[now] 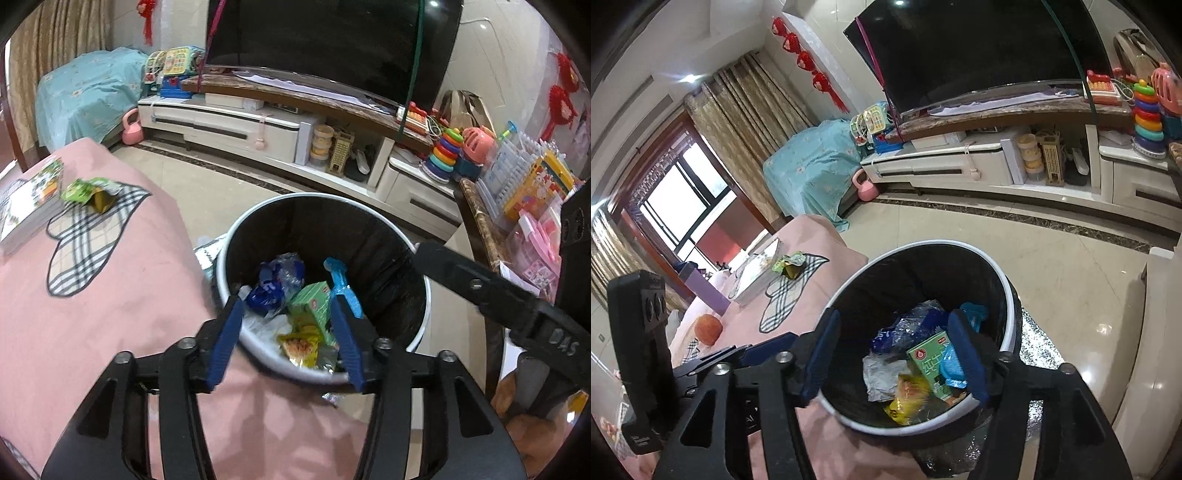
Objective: Collect trash
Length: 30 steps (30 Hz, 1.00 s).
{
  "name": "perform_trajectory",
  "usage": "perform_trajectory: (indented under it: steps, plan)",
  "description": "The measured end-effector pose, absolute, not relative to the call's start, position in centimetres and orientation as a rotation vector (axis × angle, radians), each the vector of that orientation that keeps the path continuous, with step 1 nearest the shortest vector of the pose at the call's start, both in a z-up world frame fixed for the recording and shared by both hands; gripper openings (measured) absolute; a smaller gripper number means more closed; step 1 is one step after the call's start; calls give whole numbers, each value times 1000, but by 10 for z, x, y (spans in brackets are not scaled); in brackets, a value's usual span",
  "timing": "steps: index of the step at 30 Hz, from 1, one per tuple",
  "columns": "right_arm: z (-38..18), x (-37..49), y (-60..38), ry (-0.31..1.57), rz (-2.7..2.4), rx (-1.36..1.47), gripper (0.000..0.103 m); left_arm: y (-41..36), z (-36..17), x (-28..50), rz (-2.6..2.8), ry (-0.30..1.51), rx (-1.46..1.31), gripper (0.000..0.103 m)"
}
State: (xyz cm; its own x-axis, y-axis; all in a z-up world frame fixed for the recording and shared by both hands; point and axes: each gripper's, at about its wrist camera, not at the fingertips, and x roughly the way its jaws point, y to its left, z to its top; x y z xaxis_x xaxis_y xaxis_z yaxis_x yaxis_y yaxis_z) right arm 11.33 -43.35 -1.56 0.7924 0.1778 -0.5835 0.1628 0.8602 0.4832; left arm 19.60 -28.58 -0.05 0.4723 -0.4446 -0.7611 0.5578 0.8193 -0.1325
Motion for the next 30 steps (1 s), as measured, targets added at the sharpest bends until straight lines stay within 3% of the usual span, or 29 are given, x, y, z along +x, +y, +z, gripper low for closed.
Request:
perform_trajectory:
  steps: [4, 13, 21, 30]
  plan:
    - [-10, 101, -427, 639, 8, 550, 85, -261, 0, 187, -593, 885, 95, 63]
    - [-14, 70, -407, 626, -2, 573, 96, -213, -7, 161, -546, 878, 20, 73]
    - [-20, 49, -380, 629, -6, 556, 99, -176, -13, 132, -511, 840, -9, 86]
    - [-25, 29, -353, 589, -17, 514, 100, -131, -20, 103, -439, 768, -63, 91]
